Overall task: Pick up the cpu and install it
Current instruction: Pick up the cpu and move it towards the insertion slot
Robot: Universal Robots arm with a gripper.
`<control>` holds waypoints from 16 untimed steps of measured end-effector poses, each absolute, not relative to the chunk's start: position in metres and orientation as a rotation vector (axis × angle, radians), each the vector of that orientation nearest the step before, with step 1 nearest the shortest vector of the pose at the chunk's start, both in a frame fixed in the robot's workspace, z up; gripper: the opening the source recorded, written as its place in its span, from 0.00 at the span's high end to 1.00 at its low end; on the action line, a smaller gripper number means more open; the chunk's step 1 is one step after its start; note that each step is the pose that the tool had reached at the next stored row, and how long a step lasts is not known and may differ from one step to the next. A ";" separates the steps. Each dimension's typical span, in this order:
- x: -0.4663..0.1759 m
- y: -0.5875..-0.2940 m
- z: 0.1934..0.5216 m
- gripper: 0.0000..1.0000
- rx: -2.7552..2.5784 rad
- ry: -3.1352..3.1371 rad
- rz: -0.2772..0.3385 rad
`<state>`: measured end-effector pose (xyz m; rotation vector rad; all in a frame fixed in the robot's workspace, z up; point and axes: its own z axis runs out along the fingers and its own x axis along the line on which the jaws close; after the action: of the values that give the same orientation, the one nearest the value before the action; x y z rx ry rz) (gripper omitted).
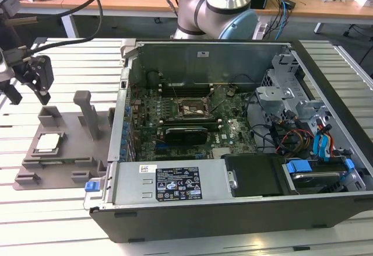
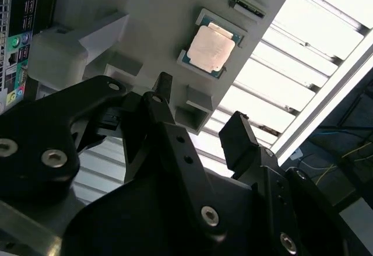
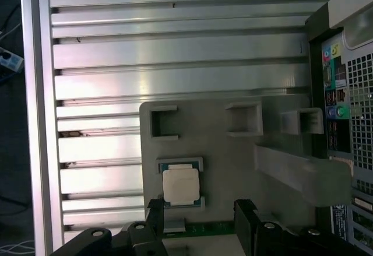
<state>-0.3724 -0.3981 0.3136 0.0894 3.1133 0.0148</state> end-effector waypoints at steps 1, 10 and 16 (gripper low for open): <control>-0.372 -0.398 0.312 0.40 0.089 3.113 0.015; -0.372 -0.398 0.301 0.40 0.089 3.113 0.015; -0.372 -0.398 0.293 0.40 0.089 3.113 0.015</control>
<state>-0.3724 -0.3980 0.2927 0.0894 3.1133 0.0149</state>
